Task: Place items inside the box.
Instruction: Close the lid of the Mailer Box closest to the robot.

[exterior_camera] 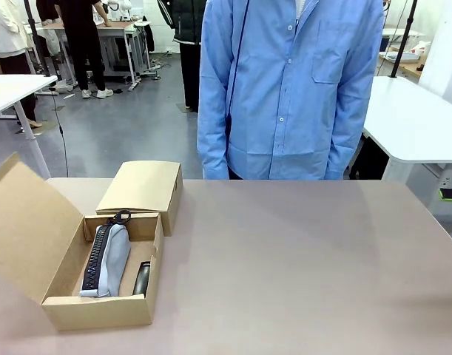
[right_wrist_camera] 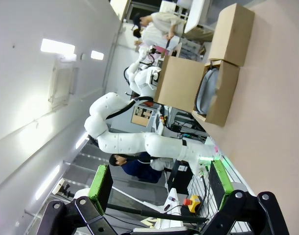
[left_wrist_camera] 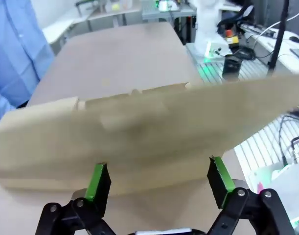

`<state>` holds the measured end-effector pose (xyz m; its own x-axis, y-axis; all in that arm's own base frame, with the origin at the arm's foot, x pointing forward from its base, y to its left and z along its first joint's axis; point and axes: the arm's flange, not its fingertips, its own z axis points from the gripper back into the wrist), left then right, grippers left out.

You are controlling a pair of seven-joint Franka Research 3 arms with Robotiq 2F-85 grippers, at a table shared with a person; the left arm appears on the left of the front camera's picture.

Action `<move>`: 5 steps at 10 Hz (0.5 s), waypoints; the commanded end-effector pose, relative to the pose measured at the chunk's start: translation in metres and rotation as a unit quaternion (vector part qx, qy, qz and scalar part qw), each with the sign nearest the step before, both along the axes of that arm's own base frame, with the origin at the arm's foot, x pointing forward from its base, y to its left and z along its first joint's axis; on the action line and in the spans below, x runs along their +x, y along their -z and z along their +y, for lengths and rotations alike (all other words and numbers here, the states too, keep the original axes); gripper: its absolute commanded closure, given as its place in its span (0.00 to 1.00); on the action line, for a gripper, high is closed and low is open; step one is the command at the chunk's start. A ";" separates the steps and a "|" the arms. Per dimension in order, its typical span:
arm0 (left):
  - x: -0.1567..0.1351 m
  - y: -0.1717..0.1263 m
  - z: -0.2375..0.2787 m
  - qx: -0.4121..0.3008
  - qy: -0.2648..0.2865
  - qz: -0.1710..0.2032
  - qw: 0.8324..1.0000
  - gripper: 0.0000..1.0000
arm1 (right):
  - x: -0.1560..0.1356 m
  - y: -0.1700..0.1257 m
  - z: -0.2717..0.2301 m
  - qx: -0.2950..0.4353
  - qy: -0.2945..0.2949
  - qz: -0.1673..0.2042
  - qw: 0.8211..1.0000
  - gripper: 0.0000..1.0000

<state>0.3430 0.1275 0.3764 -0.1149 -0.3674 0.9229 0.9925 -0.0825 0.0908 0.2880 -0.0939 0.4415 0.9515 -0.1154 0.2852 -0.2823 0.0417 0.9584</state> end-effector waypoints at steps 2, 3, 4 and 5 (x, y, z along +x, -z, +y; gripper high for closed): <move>-0.013 0.011 -0.054 -0.021 0.047 0.010 0.999 0.00 | -0.001 -0.002 0.001 0.001 -0.004 -0.005 1.000 0.00; -0.011 0.019 -0.073 -0.020 0.043 0.010 0.999 0.00 | -0.001 -0.002 0.001 0.001 -0.004 -0.005 1.000 0.00; -0.010 0.028 -0.092 -0.021 0.031 0.005 0.999 0.00 | -0.001 -0.002 0.001 0.001 -0.004 -0.005 1.000 0.00; -0.009 0.038 -0.111 -0.016 0.018 -0.013 1.000 0.00 | -0.001 -0.002 0.001 0.001 -0.004 -0.005 1.000 0.00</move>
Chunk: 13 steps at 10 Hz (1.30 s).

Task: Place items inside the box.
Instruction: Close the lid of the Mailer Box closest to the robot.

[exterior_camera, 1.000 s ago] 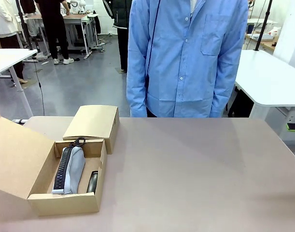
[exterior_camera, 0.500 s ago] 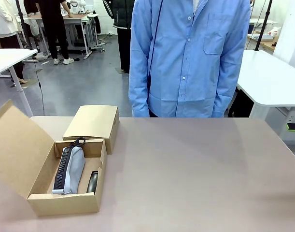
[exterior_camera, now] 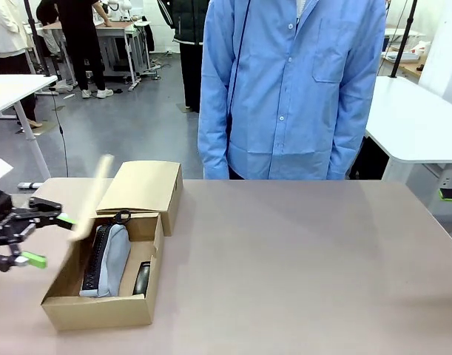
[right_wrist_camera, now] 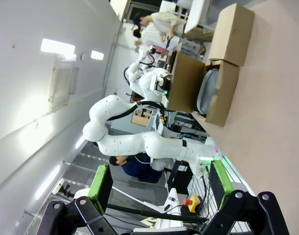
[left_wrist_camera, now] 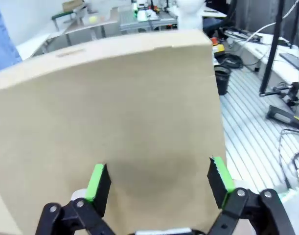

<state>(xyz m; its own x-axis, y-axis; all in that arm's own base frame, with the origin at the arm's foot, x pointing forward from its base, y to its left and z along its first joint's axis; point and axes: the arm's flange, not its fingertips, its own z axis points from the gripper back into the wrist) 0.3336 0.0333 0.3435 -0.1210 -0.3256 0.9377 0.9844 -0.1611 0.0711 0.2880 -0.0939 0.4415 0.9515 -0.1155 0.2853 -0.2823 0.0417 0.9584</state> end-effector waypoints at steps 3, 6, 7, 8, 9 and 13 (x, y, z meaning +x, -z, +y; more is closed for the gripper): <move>0.011 0.024 -0.065 -0.008 -0.047 -0.059 0.997 0.00 | -0.001 -0.002 0.002 0.001 -0.004 -0.005 1.000 0.00; 0.015 0.036 -0.087 0.011 -0.059 -0.048 0.997 0.00 | -0.001 -0.002 0.002 0.001 -0.004 -0.005 1.000 0.00; 0.012 0.042 -0.092 0.029 -0.057 -0.053 0.997 0.00 | -0.001 -0.002 0.002 0.001 -0.004 -0.005 1.000 0.00; 0.009 0.050 -0.095 0.048 -0.053 -0.066 0.995 0.00 | -0.001 -0.002 0.002 0.001 -0.004 -0.005 1.000 0.00; 0.006 0.061 -0.095 0.072 -0.045 -0.074 0.994 0.00 | -0.001 -0.002 0.002 0.001 -0.004 -0.005 1.000 0.00; -0.001 0.051 -0.087 0.053 -0.035 -0.066 0.996 0.00 | -0.001 -0.002 0.002 0.001 -0.004 -0.005 1.000 0.00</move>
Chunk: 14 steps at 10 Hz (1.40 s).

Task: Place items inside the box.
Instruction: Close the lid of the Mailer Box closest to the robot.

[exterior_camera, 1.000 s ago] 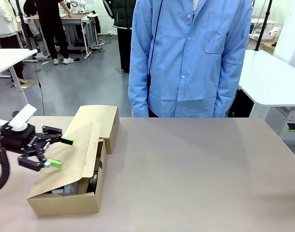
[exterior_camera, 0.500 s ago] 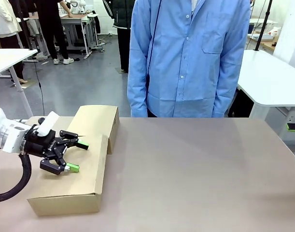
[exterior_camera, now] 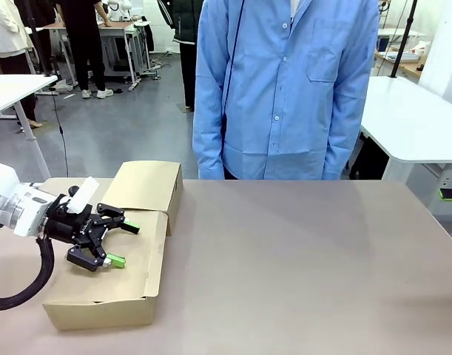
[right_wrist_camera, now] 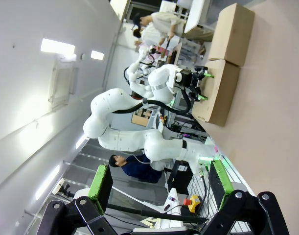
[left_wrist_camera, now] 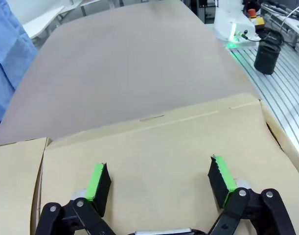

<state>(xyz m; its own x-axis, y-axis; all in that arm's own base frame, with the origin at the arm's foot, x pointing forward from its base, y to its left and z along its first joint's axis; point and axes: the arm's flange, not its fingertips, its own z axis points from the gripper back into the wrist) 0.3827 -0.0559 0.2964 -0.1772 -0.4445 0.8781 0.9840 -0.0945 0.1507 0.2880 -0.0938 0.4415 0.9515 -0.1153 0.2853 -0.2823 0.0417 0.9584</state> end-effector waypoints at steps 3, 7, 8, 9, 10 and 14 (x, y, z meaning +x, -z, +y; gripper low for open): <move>-0.069 -0.043 0.023 -0.046 0.026 0.043 0.998 0.00 | -0.001 -0.002 0.001 0.001 -0.004 -0.005 1.000 0.00; -0.077 -0.116 0.075 -0.135 -0.198 0.220 0.945 0.00 | -0.001 -0.002 0.001 0.001 -0.004 -0.005 1.000 0.00; -0.072 -0.128 0.093 -0.148 -0.261 0.310 0.902 0.00 | -0.001 -0.002 0.001 0.001 -0.004 -0.005 1.000 0.00; -0.062 -0.135 0.110 -0.174 -0.307 0.356 0.866 0.00 | -0.001 -0.002 0.001 0.001 -0.004 -0.005 1.000 0.00; -0.047 -0.139 0.130 -0.202 -0.330 0.414 0.824 0.00 | -0.001 -0.002 0.001 0.001 -0.004 -0.005 1.000 0.00; -0.034 -0.129 0.166 -0.177 -0.320 0.450 0.815 0.00 | -0.001 -0.002 0.001 0.001 -0.004 -0.005 1.000 0.00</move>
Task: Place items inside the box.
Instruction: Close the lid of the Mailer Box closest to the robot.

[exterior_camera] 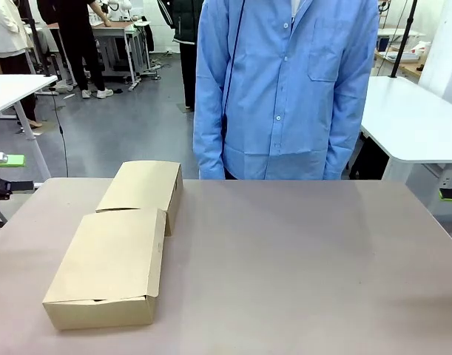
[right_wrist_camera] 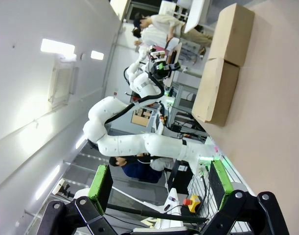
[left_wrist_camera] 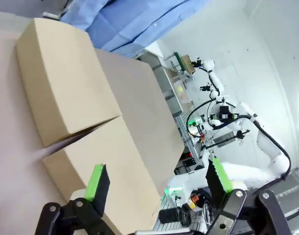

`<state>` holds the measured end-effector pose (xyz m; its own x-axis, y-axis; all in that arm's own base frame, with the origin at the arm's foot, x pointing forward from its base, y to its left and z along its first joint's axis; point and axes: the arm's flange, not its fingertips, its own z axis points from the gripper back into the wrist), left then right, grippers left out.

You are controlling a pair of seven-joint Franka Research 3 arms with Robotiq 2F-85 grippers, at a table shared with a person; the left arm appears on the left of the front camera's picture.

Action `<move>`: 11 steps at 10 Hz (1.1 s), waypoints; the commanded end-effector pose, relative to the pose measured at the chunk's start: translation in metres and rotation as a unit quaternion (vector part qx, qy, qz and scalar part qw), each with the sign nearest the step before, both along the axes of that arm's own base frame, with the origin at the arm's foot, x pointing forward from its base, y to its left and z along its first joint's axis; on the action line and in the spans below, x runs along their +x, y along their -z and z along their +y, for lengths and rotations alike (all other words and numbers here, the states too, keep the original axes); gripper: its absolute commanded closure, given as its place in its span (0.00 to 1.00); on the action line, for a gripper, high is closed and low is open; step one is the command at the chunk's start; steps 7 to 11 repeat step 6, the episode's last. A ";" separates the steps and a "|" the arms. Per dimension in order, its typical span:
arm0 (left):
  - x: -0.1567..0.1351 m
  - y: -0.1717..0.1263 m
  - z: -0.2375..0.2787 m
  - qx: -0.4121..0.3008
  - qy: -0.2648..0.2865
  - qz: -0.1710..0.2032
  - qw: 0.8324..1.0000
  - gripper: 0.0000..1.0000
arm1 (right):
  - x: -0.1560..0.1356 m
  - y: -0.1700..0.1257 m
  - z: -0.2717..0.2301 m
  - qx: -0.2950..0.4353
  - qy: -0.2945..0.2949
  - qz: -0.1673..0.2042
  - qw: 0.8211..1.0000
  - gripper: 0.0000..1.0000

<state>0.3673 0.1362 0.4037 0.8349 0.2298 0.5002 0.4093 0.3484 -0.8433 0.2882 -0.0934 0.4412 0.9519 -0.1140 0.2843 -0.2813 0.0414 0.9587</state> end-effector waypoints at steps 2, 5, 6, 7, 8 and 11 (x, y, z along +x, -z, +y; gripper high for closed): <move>-0.019 -0.022 -0.027 0.041 0.042 -0.063 0.996 0.00 | -0.001 -0.003 0.001 0.001 -0.004 -0.005 1.000 0.00; -0.019 -0.022 -0.027 0.041 0.042 -0.063 0.996 0.00 | -0.001 -0.003 0.001 0.001 -0.004 -0.005 1.000 0.00; -0.019 -0.022 -0.027 0.041 0.042 -0.063 0.996 0.00 | -0.001 -0.003 0.001 0.001 -0.004 -0.005 1.000 0.00; -0.019 -0.022 -0.027 0.041 0.042 -0.063 0.996 0.00 | -0.001 -0.003 0.001 0.001 -0.004 -0.005 1.000 0.00; -0.019 -0.022 -0.027 0.041 0.042 -0.063 0.996 0.00 | -0.001 -0.003 0.001 0.001 -0.004 -0.005 1.000 0.00; -0.019 -0.022 -0.027 0.041 0.042 -0.063 0.996 0.00 | -0.001 -0.003 0.001 0.001 -0.004 -0.005 1.000 0.00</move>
